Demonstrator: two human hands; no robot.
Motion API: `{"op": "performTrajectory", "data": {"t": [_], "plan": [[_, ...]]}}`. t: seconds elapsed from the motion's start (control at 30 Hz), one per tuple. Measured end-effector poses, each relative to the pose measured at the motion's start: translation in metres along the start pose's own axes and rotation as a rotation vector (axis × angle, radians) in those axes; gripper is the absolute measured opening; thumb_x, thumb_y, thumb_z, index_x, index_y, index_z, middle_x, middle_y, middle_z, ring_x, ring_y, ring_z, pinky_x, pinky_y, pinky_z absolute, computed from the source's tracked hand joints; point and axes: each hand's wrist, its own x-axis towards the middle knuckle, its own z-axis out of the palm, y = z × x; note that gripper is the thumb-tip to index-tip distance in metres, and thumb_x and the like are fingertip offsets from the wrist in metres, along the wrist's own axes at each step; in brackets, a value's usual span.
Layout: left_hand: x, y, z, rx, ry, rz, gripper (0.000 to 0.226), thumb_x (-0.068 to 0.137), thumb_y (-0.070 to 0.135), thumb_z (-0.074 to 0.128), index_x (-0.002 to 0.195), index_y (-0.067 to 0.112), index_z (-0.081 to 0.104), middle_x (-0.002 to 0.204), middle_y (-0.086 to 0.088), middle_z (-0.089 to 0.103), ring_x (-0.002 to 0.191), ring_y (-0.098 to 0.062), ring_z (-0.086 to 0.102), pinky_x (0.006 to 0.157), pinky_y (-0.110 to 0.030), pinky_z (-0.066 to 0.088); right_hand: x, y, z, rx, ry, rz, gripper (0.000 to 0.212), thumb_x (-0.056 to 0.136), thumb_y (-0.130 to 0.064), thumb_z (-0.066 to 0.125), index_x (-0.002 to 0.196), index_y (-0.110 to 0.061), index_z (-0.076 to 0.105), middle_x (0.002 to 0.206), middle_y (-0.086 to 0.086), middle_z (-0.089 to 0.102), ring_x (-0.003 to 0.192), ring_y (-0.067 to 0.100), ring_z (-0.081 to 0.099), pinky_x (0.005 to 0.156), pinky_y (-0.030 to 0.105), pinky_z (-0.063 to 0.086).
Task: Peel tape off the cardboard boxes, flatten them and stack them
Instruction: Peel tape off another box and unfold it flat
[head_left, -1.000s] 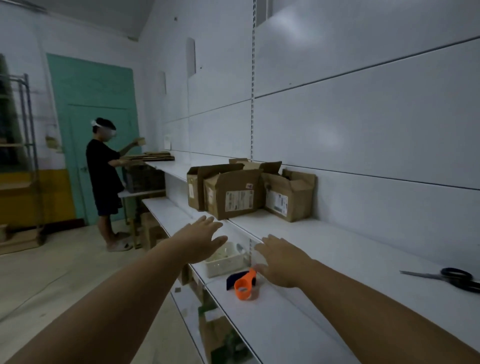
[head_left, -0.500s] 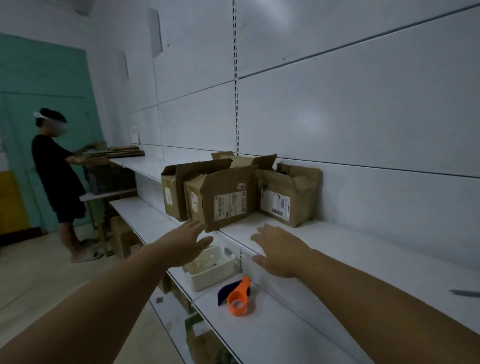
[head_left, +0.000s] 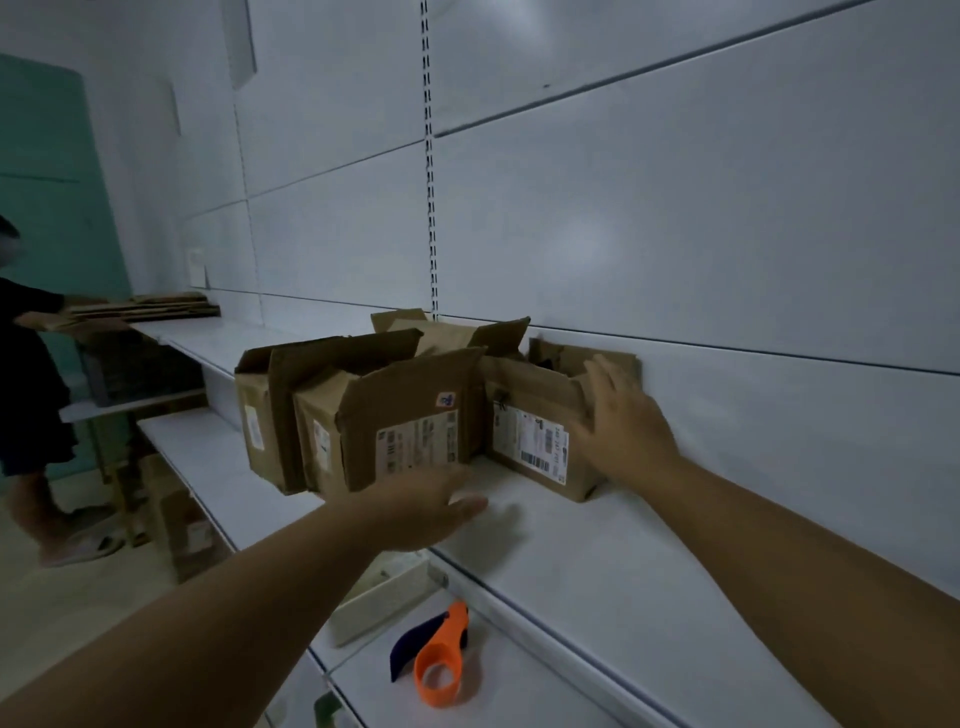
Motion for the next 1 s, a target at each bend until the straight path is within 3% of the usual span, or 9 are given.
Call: {"op": "performTrajectory", "data": {"t": [0.1,0.2,0.3,0.47,0.63,0.73,0.83,0.93,1.0], "plan": [[0.028,-0.005,-0.001,-0.039,-0.007,0.075,0.042,0.097,0.044,0.037,0.137,0.029,0.037,0.133,-0.002,0.05,0.117,-0.016,0.049,0.092,-0.028,0.039,0.01,0.004,0.01,-0.013,-0.055,-0.043,0.064,0.09,-0.042,0.055,0.142,-0.013,0.033,0.145,0.008,0.04,0.132,0.025,0.038,0.108,0.037,0.032],[0.056,-0.011,0.005,-0.098,0.015,0.193,0.038,0.097,0.039,0.041,0.134,0.03,0.041,0.128,0.004,0.051,0.104,-0.008,0.05,0.085,-0.023,0.04,0.015,0.005,0.018,0.061,-0.087,0.032,0.034,0.09,-0.041,0.054,0.112,-0.015,0.06,0.106,0.003,0.065,0.097,0.02,0.061,0.078,0.029,0.048],[0.083,-0.017,0.016,-0.201,0.095,0.284,0.028,0.096,0.031,0.045,0.123,0.03,0.054,0.12,0.006,0.059,0.099,-0.006,0.055,0.085,-0.021,0.046,0.015,0.004,0.02,0.09,-0.046,0.056,0.02,0.093,-0.035,0.053,0.078,-0.024,0.06,0.078,-0.006,0.06,0.074,0.012,0.054,0.059,0.021,0.037],[0.097,-0.008,0.039,-0.713,0.473,0.333,0.025,0.092,0.011,0.052,0.11,0.027,0.058,0.109,0.011,0.058,0.1,-0.004,0.057,0.076,-0.008,0.04,0.008,0.009,0.013,0.042,0.062,0.023,0.036,0.093,-0.037,0.05,0.058,-0.03,0.042,0.062,-0.01,0.048,0.066,0.011,0.045,0.07,0.023,0.034],[0.1,-0.009,0.05,-1.298,0.275,0.367,0.03,0.08,0.016,0.069,0.103,0.027,0.055,0.104,0.006,0.058,0.093,-0.003,0.058,0.082,-0.03,0.052,-0.035,0.024,-0.012,0.112,0.399,0.285,0.051,0.087,-0.05,0.045,0.049,-0.017,0.045,0.046,-0.003,0.045,0.044,0.011,0.043,0.045,0.023,0.031],[0.108,-0.007,0.054,-1.146,0.222,0.39,0.029,0.085,0.024,0.066,0.107,0.034,0.051,0.109,0.014,0.054,0.103,-0.007,0.053,0.08,-0.024,0.043,-0.051,0.016,-0.026,0.492,0.591,0.653,0.048,0.095,-0.036,0.052,0.068,0.004,0.062,0.067,0.013,0.066,0.062,0.02,0.06,0.059,0.032,0.049],[0.103,-0.002,0.052,-1.13,0.144,0.476,0.043,0.087,0.043,0.058,0.125,0.037,0.041,0.127,0.015,0.045,0.12,-0.009,0.044,0.087,-0.022,0.038,-0.06,-0.003,-0.029,0.864,0.613,0.868,0.029,0.096,-0.029,0.05,0.088,-0.008,0.068,0.088,0.006,0.072,0.081,0.018,0.068,0.063,0.029,0.056],[0.099,0.004,0.039,-1.4,-0.06,0.472,0.052,0.085,0.053,0.05,0.129,0.047,0.026,0.138,0.011,0.038,0.13,-0.012,0.037,0.099,-0.029,0.037,-0.075,-0.015,-0.026,1.21,0.437,1.028,0.024,0.096,-0.025,0.049,0.1,-0.009,0.066,0.09,0.01,0.074,0.079,0.022,0.071,0.061,0.033,0.057],[0.103,0.012,0.03,-1.6,-0.105,0.406,0.082,0.066,0.065,0.068,0.134,0.044,0.026,0.139,0.004,0.042,0.132,-0.021,0.039,0.094,-0.033,0.042,-0.089,-0.021,-0.027,1.25,0.126,1.162,0.035,0.097,-0.035,0.044,0.105,-0.006,0.064,0.082,0.011,0.074,0.068,0.021,0.07,0.054,0.028,0.054]]}}
